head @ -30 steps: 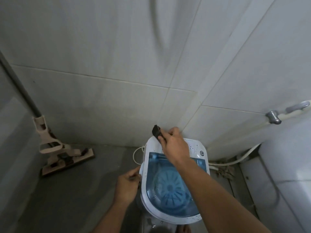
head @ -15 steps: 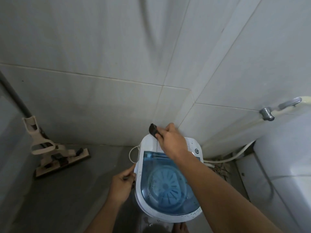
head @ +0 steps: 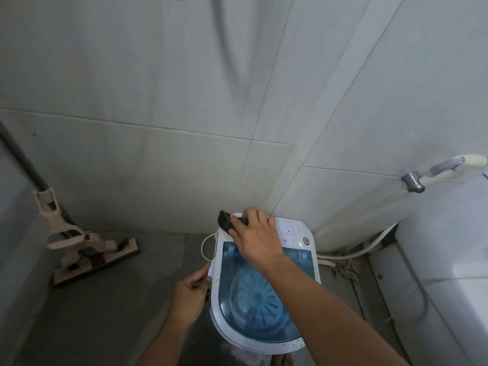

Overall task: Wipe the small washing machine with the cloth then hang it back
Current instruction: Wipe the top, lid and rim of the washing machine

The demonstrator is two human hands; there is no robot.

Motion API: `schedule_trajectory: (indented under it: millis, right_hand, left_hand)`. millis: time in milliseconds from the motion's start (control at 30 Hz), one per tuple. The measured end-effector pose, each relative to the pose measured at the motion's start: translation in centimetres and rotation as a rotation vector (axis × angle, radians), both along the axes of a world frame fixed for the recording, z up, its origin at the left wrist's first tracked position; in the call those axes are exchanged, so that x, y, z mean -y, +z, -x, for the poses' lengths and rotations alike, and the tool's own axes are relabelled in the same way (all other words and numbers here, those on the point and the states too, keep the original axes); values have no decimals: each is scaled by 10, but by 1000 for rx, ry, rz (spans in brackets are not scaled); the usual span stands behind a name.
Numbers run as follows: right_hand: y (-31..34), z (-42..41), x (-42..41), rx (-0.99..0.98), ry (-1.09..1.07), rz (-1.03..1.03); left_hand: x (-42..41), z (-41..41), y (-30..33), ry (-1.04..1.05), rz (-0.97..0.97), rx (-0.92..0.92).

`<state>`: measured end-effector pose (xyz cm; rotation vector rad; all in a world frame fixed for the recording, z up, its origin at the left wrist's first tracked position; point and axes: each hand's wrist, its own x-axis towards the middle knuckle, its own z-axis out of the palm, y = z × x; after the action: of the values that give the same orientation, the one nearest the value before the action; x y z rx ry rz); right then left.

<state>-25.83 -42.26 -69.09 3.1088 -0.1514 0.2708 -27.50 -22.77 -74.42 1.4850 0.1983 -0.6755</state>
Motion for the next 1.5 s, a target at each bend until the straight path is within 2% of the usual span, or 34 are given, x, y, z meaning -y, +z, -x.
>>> schedule_trajectory:
  millis: [233,500,600,667,867,1067,1200,1267,1400,1433,1500]
  right_hand:
    - [-18,13,2,17,186,69]
    - [-21,4,2,37,160,-29]
    - [-16,-8,13,136,37,-204]
    - [-11,-13,22,174,-99,-250]
    - [-15,-5,2,155,-231,-201]
    - [-18,13,5,69,41,-14]
    - [-18,8,5,164,-237,-166]
    - [-23,12,-12,185,-277,-176]
    - [-24,21,-20,95,21,-60]
    - [-20,19,-12,79,34,-48]
    - [-15,13,3,97,-75,-88]
  left_hand:
    - [-1,-1,-3,-6,0,-13]
    - [-3,-4,-6,-32,24,-26]
    - [-3,-3,-6,-21,23,-34]
    - [-3,-3,-7,-27,13,-31]
    - [-6,-5,-9,-71,-27,-29]
    - [-5,-5,-8,-54,-6,-46]
    - [-5,-5,-10,-43,1,-55]
    - [-4,-5,-11,-43,-5,-53]
    - [-4,-5,-13,-37,-31,-47]
    - [-4,-6,-13,-37,-27,-43]
    - [-5,-6,-13,-40,-23,-44]
